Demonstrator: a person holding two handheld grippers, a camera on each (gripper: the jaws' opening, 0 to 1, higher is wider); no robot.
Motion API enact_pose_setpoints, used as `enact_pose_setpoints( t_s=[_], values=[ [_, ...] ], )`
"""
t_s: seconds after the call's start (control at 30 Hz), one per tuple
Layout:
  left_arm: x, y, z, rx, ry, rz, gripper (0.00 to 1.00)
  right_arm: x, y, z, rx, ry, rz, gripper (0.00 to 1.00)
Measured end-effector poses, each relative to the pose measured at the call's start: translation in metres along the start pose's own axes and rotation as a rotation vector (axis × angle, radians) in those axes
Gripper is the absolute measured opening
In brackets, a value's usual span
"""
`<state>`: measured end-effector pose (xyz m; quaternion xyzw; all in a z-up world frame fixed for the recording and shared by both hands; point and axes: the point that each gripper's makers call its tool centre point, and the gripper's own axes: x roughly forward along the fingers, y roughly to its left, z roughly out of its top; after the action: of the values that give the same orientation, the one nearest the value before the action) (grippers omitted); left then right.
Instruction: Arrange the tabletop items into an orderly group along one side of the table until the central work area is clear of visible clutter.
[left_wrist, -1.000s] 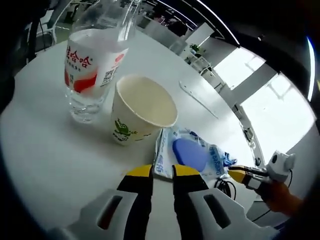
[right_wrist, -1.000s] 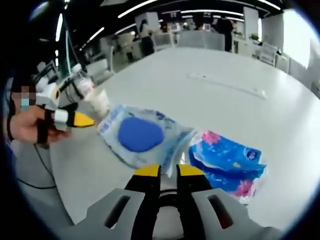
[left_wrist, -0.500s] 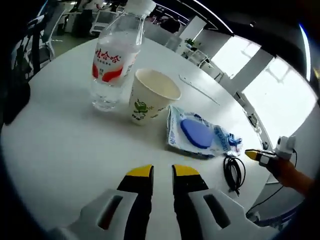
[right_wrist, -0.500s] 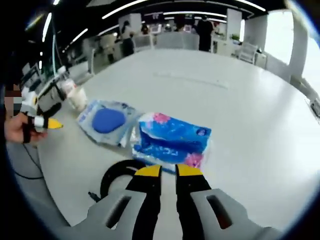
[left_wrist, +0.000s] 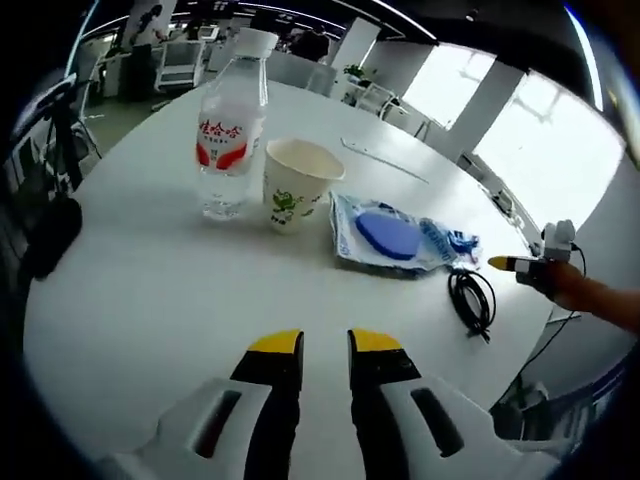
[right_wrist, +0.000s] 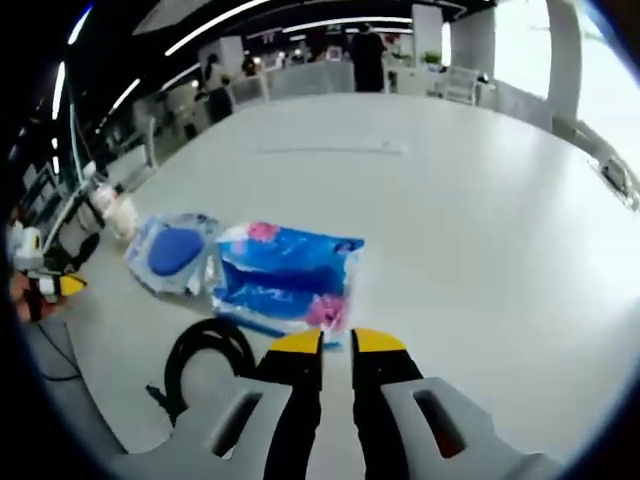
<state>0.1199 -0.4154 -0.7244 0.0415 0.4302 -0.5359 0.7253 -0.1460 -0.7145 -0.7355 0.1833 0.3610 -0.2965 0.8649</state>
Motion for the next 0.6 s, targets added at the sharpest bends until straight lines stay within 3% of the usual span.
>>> enact_pose_setpoints(
  t_s=[0.3, 0.6],
  values=[
    [-0.017, 0.003, -0.015, 0.038, 0.012, 0.021, 0.17, 0.015, -0.005, 0.012, 0.053, -0.001, 0.005, 0.07],
    [-0.025, -0.006, -0.014, 0.165, 0.037, 0.030, 0.18, 0.027, -0.009, 0.016, 0.069, 0.008, 0.000, 0.03]
  ],
)
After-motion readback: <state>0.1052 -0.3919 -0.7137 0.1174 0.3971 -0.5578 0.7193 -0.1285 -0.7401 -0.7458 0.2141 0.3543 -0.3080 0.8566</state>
